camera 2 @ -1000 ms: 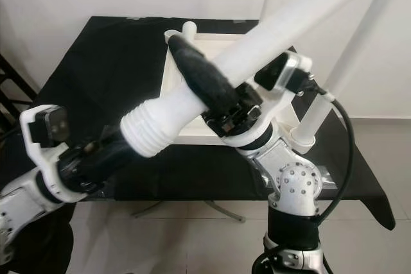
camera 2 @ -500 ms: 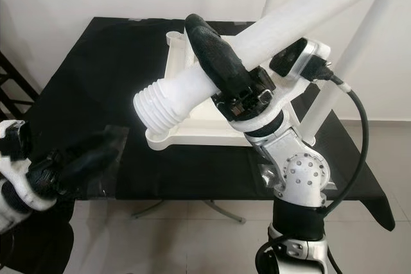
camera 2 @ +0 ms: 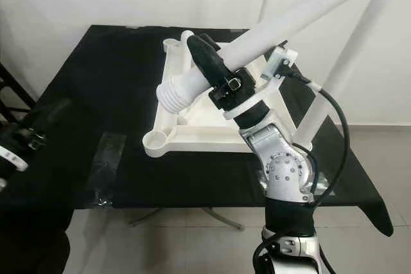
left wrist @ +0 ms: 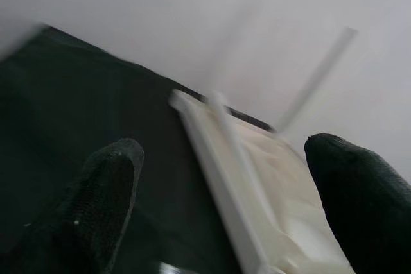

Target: Building children table

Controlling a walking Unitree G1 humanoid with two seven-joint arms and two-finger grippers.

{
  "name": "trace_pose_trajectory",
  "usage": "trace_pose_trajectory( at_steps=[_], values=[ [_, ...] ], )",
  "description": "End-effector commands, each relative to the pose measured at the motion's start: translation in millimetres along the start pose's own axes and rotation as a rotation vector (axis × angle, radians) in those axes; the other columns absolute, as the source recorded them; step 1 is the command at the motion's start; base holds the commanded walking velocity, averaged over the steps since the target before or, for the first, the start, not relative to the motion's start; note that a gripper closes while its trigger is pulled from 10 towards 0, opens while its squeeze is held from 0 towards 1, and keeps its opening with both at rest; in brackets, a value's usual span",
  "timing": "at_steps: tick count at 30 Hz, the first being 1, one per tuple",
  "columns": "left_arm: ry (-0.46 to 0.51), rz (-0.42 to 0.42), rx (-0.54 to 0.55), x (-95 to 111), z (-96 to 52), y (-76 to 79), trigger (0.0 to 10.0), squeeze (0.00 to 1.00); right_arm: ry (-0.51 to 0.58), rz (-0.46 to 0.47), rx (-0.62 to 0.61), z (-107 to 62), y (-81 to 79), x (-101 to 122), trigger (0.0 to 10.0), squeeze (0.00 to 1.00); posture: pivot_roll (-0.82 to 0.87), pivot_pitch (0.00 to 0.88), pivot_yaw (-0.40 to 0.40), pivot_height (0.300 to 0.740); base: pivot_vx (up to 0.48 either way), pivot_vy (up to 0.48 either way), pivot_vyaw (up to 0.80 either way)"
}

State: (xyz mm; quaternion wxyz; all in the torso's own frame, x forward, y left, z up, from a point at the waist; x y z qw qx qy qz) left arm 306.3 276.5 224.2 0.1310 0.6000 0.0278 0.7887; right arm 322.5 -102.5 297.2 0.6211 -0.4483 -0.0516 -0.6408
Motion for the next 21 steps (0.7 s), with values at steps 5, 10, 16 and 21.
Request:
trace_pose_trajectory(
  at_steps=[5,10,16,21],
  values=[
    [0.0,0.081,0.146,1.7,0.2,-18.1,10.0,0.0,-0.093,-0.109,-0.064,-2.9,10.3,-19.1,10.0,0.0,-0.02,0.063,-0.034,0.74,0.0,0.0,0.0],
    [-0.033,0.124,0.059,-10.3,11.1,14.8,10.0,0.0,-0.208,-0.273,-0.176,-13.0,31.4,-37.7,10.0,0.0,-0.01,0.062,-0.025,0.74,0.0,0.0,0.0],
    [-0.087,0.228,-0.106,-28.0,16.3,64.5,10.0,0.0,-0.25,-0.318,-0.219,-21.5,38.3,-49.8,10.0,0.0,0.0,0.063,-0.025,0.74,0.0,0.0,0.0],
    [-0.089,0.321,-0.112,-31.4,18.9,70.4,10.0,0.0,-0.264,-0.357,-0.244,-26.9,41.1,-51.9,10.0,0.0,-0.01,0.078,-0.023,0.74,0.0,0.0,0.0]
  ],
)
Point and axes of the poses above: a point about 5 cm out from each wrist's last joint towards the gripper, its own z axis pointing out of the wrist towards the gripper, its own x axis along the axis of the wrist's last joint, y = z × x, the point moved 4 cm from there along z, pointing out of the wrist towards the gripper, and after that the axes turned 15 degrees about z, right-handed, at the moved point
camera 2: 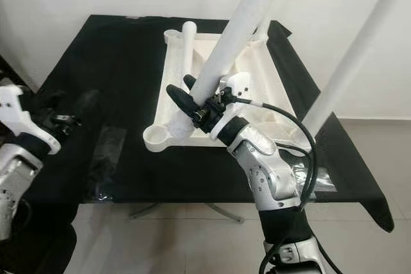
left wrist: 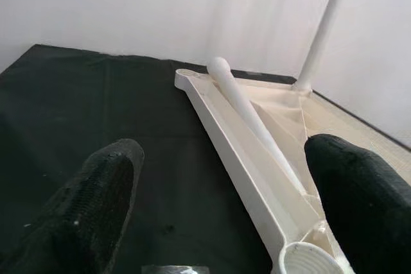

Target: Building children table

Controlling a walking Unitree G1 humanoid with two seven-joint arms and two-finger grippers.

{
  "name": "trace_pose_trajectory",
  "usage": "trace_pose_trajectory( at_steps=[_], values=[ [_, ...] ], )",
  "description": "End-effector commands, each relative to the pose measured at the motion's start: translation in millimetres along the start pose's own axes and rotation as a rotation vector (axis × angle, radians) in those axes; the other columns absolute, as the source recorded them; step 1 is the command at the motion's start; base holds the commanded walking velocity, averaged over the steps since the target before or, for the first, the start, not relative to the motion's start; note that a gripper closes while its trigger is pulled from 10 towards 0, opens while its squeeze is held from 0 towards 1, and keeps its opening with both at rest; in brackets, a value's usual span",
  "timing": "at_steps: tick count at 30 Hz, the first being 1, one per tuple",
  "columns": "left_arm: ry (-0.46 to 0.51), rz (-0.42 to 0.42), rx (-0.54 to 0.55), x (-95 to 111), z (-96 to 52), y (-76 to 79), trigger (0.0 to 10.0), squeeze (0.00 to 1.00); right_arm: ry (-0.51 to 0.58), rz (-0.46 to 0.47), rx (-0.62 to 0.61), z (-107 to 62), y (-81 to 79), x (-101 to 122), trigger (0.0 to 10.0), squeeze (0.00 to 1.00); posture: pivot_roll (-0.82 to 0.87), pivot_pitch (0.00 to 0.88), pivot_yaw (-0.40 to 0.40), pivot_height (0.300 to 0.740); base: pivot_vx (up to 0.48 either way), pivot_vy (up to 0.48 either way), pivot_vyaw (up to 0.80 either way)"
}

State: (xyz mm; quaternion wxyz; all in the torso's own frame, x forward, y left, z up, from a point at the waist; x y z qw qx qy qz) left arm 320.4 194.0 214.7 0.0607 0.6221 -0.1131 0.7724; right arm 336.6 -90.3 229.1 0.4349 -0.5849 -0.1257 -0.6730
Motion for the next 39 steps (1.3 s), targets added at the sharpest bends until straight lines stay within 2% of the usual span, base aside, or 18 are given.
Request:
trace_pose_trajectory(
  at_steps=[1,9,12,16,17,18,22,27,32,36,39],
  values=[
    [-0.007,0.041,0.021,-0.6,-1.8,-4.5,10.0,0.0,-0.001,-0.024,0.001,-1.3,-1.6,-1.5,10.0,0.0,-0.01,0.078,-0.023,0.74,0.0,0.0,0.0],
    [0.001,0.094,0.084,3.8,0.5,-8.4,10.0,0.0,-0.047,-0.092,-0.009,-5.8,-3.2,-11.8,10.0,0.0,-0.01,0.098,-0.028,0.74,0.0,0.0,0.0],
    [0.009,0.132,0.141,8.3,-0.3,-19.4,10.0,0.0,-0.044,-0.087,0.025,-4.7,-10.2,-11.8,10.0,0.0,-0.01,0.112,-0.032,0.74,0.0,0.0,0.8],
    [0.011,0.134,0.162,9.9,-0.8,-23.5,10.0,0.0,-0.045,-0.082,0.036,-4.2,-12.3,-11.4,10.0,0.0,-0.01,0.118,-0.034,0.74,0.0,0.0,0.8],
    [0.012,0.157,0.216,13.8,-0.2,-30.6,10.0,0.0,-0.067,-0.081,0.084,-1.6,-18.3,-10.7,10.0,0.0,0.02,0.157,-0.053,0.74,0.0,0.0,0.8],
    [0.015,0.167,0.234,16.1,0.0,-32.4,10.0,0.0,-0.076,-0.081,0.103,-0.6,-20.6,-10.5,10.0,0.0,0.02,0.157,-0.053,0.74,0.0,0.0,0.8],
    [0.023,0.18,0.246,19.9,-2.8,-32.3,10.0,0.0,-0.098,-0.083,0.137,1.9,-23.5,-10.8,10.0,0.0,0.04,0.187,-0.072,0.74,0.0,0.0,0.8],
    [0.04,0.143,0.213,24.9,-11.2,-24.3,10.0,0.0,-0.099,-0.078,0.142,6.7,-19.7,-6.8,10.0,0.0,0.05,0.225,-0.09,0.74,0.0,0.0,0.66],
    [0.056,0.129,0.162,27.5,-15.9,-15.4,10.0,0.0,-0.082,-0.055,0.105,7.0,-15.1,-4.8,10.0,0.0,0.06,0.243,-0.099,0.74,0.0,0.0,0.0],
    [0.067,0.128,0.14,28.8,-17.3,-11.3,10.0,0.0,-0.074,0.017,0.047,4.4,-12.1,-9.1,10.0,0.0,0.06,0.24,-0.096,0.74,0.0,0.0,0.0],
    [0.065,0.122,0.139,27.9,-17.0,-11.3,10.0,0.0,-0.072,0.051,0.05,3.7,-13.2,-9.9,10.0,0.0,0.06,0.232,-0.092,0.74,0.081,0.0,-0.53]
  ],
)
Point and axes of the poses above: a point about 5 cm out from each wrist's last joint towards the gripper, its own z axis pointing out of the wrist towards the gripper, its own x axis along the axis of the wrist's last joint, y = z × x, the point moved 4 cm from there along z, pointing out of the wrist towards the gripper, and after that the axes turned 15 degrees about z, right-handed, at the moved point
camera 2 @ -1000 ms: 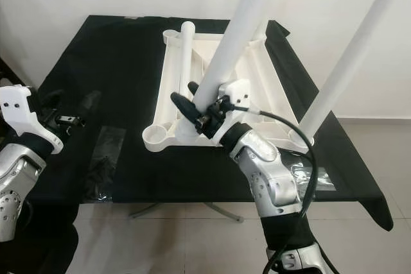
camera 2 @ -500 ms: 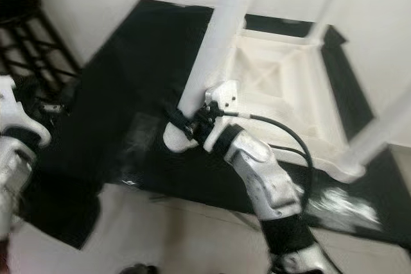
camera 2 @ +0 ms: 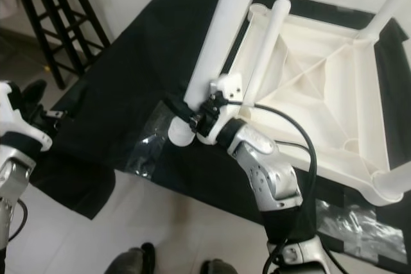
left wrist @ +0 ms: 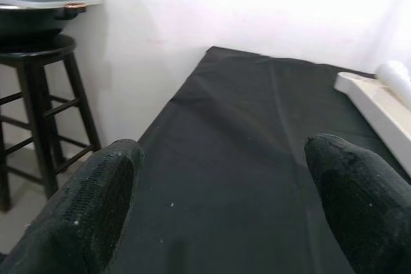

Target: Building children table

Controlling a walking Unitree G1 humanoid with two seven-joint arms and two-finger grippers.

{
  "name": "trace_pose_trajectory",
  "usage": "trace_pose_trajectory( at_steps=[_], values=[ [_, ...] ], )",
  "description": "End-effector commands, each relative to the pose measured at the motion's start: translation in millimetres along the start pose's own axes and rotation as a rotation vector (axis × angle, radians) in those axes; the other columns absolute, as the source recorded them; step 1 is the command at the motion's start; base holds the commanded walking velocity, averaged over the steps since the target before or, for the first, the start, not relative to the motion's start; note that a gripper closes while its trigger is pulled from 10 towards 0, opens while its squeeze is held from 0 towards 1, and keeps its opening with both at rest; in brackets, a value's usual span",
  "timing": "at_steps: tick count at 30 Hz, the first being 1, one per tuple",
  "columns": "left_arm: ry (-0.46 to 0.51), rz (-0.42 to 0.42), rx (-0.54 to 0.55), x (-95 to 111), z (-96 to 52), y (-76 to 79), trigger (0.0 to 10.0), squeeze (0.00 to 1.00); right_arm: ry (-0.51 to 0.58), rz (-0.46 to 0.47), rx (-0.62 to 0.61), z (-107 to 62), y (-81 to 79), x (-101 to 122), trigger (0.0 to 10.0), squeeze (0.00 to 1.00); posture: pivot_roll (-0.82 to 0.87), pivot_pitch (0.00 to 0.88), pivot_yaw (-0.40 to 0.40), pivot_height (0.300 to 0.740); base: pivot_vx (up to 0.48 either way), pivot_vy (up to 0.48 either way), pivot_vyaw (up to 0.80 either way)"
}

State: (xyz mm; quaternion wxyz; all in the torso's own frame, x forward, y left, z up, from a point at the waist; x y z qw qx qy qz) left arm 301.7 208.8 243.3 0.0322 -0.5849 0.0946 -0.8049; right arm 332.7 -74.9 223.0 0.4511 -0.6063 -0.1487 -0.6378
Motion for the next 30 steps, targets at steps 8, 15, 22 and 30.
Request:
trace_pose_trajectory(
  at_steps=[8,15,22,30],
  values=[
    [-0.026,0.004,-0.029,-6.9,2.0,3.9,10.0,0.0,0.048,0.001,0.018,0.7,-4.8,8.1,10.0,0.0,0.06,0.201,-0.085,0.74,0.28,0.0,-0.2],
    [-0.026,0.006,-0.038,-8.6,2.9,4.1,10.0,0.0,0.101,0.078,0.086,4.1,-15.7,18.1,10.0,0.0,0.07,0.192,-0.079,0.74,0.324,0.0,0.0],
    [-0.017,-0.006,-0.039,-7.4,2.6,3.4,10.0,0.0,0.179,0.221,0.261,-2.9,-40.0,40.5,10.0,0.0,0.07,0.191,-0.078,0.74,0.221,0.0,0.0],
    [-0.018,-0.016,-0.051,-7.9,2.2,6.0,10.0,0.0,-0.011,0.138,0.454,-19.3,-63.7,23.5,10.0,0.0,0.06,0.192,-0.081,0.74,0.0,0.0,0.0]
  ],
)
Point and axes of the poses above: a point about 5 cm out from each wrist's last joint towards the gripper, its own z axis pointing out of the wrist towards the gripper, its own x axis along the axis of the wrist's last joint, y = z × x, the point moved 4 cm from there along z, pointing out of the wrist towards the gripper, and after that the axes turned 15 degrees about z, right-handed, at the moved point
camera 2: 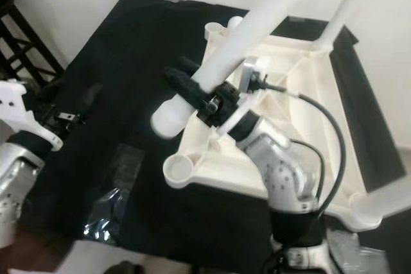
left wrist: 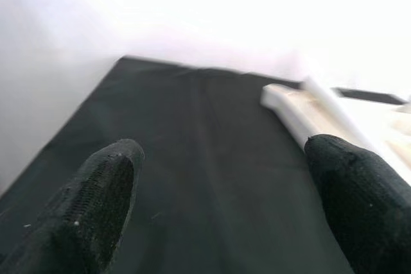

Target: Building children table

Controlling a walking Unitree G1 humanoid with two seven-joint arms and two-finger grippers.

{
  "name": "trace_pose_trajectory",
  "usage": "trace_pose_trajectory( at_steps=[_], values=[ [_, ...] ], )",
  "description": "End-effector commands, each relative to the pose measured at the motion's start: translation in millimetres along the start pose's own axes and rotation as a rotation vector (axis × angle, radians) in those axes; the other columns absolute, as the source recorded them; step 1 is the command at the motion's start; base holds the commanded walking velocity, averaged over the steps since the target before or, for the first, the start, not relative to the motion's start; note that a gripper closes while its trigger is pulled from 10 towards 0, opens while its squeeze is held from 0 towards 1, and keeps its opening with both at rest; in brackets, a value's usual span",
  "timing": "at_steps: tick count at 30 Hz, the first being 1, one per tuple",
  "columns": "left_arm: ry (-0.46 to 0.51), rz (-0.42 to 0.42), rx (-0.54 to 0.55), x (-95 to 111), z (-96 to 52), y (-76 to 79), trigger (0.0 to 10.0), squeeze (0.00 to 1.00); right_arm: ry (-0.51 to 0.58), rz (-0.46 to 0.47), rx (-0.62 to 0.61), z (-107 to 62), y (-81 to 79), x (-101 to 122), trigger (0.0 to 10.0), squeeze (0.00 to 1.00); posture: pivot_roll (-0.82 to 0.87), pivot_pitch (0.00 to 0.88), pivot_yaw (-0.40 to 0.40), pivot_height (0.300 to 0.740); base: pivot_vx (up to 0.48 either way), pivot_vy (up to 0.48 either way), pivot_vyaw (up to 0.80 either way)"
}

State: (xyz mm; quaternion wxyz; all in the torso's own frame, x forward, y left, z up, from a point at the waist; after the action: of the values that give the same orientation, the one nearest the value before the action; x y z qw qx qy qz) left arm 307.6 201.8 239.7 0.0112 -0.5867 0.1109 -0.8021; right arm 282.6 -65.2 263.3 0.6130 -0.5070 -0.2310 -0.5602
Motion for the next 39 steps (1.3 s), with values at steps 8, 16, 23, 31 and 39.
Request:
trace_pose_trajectory(
  at_steps=[8,16,23,31,39],
  values=[
    [-0.014,-0.004,-0.016,-3.2,-3.8,1.3,10.0,0.0,-0.287,-0.043,0.118,-17.6,-11.3,-22.5,10.0,0.0,0.06,0.197,-0.079,0.74,0.0,0.0,0.0],
    [-0.023,0.079,-0.169,-0.4,-13.1,21.1,10.0,0.0,-0.465,-0.039,0.183,-45.9,-2.4,-2.4,10.0,0.0,0.06,0.227,-0.077,0.74,0.0,0.0,0.0],
    [-0.046,0.261,-0.529,-2.0,-42.7,64.2,10.0,0.0,-0.541,-0.058,0.191,-58.2,11.0,10.8,10.0,0.0,0.07,0.271,-0.07,0.74,0.0,0.0,0.0],
    [-0.129,0.358,-0.838,-12.7,-78.4,77.5,10.0,0.0,-0.58,-0.074,0.199,-61.1,21.4,15.8,10.0,0.0,0.08,0.312,-0.054,0.74,0.0,0.0,0.0],
    [-0.137,0.349,-0.838,-12.9,-79.6,77.8,10.0,0.0,-0.588,-0.059,0.26,-55.1,15.4,9.7,10.0,0.0,0.09,0.326,-0.055,0.74,0.0,0.0,0.0]
  ],
)
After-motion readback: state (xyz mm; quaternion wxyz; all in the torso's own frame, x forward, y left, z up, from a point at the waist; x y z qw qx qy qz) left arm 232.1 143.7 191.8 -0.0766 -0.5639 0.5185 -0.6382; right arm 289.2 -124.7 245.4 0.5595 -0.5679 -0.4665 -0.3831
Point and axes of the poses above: a point about 5 cm out from each wrist's last joint towards the gripper, its own z axis pointing out of the wrist towards the gripper, its own x axis along the axis of the wrist's last joint, y = z × x, the point moved 4 cm from there along z, pointing out of the wrist towards the gripper, and after that the axes turned 15 degrees about z, right-handed, at the moved point
